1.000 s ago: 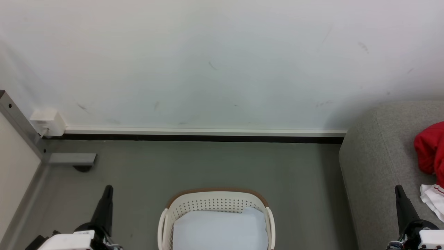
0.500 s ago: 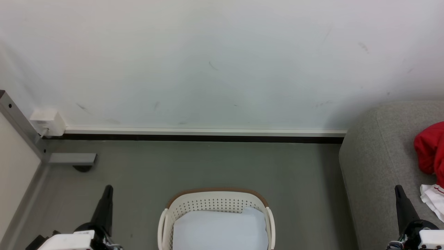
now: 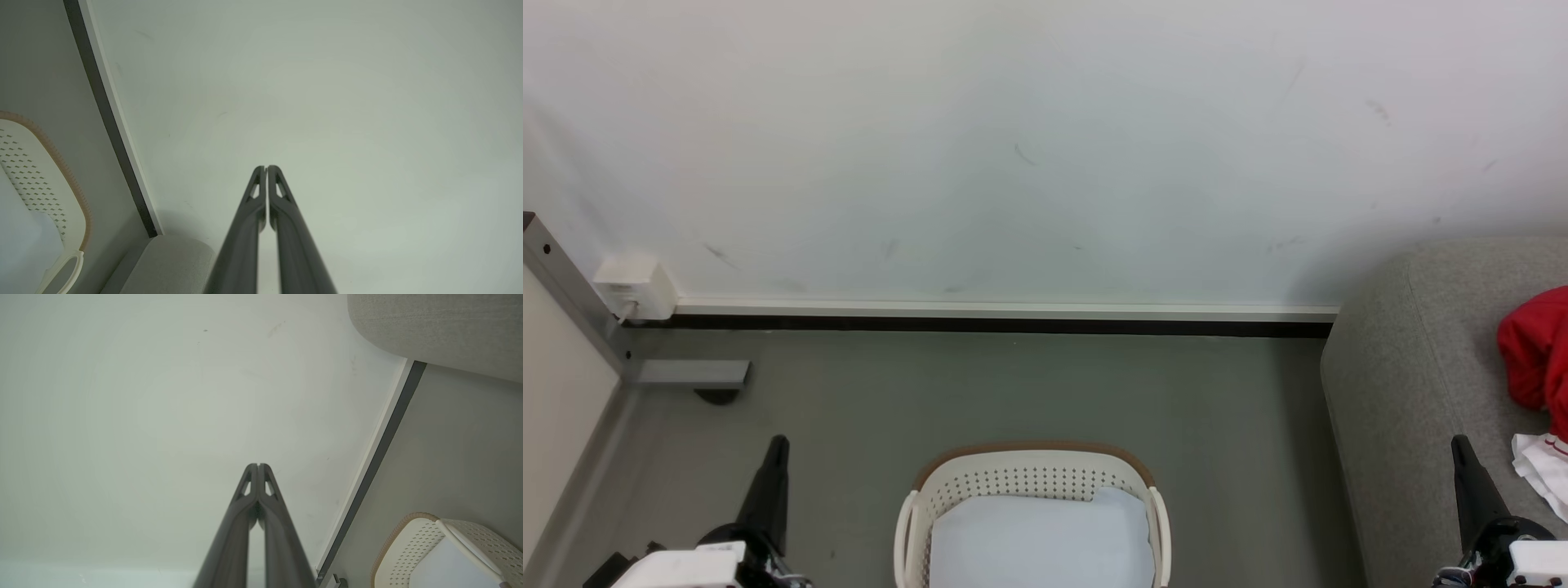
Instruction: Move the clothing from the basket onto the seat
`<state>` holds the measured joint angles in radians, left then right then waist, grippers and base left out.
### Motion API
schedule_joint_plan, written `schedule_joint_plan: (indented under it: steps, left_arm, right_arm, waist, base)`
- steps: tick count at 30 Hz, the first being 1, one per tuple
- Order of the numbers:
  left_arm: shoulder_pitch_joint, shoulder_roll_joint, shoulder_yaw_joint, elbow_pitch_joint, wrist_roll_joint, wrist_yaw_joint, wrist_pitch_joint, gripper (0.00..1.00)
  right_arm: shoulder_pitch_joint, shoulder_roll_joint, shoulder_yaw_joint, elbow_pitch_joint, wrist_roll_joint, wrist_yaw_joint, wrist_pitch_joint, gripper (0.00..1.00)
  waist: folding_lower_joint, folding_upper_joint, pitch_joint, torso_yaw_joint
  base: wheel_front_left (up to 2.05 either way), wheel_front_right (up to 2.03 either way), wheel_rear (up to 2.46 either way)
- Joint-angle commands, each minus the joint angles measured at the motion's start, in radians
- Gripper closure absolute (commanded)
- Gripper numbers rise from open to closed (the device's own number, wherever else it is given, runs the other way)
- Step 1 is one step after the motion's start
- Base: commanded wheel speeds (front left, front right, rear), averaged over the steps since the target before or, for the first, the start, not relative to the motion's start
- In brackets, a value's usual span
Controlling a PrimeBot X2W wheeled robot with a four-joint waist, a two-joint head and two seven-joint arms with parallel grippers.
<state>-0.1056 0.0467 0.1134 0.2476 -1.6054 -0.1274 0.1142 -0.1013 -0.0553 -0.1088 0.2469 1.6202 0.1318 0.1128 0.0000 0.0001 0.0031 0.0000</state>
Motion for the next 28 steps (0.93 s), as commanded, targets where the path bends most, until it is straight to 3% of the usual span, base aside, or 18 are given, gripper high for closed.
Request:
schedule_joint_plan:
  steps: [1, 28]
  left_arm:
    - [-0.007, 0.007, 0.002, -0.004, -0.014, -0.006, 0.004, 1.0]
    - [-0.007, 0.007, 0.002, -0.004, -0.014, -0.006, 0.004, 1.0]
  right_arm:
    - [-0.012, 0.003, -0.005, -0.005, -0.007, -0.002, -0.001, 1.0]
    - [-0.012, 0.004, -0.007, -0.005, -0.008, -0.002, 0.001, 1.0]
  waist:
    - [0.0, -0.0001, 0.0, 0.0]
    - [0.0, -0.0001, 0.0, 0.0]
  base:
    - [0.0, 0.0, 0.0]
    - [0.0, 0.0, 0.0]
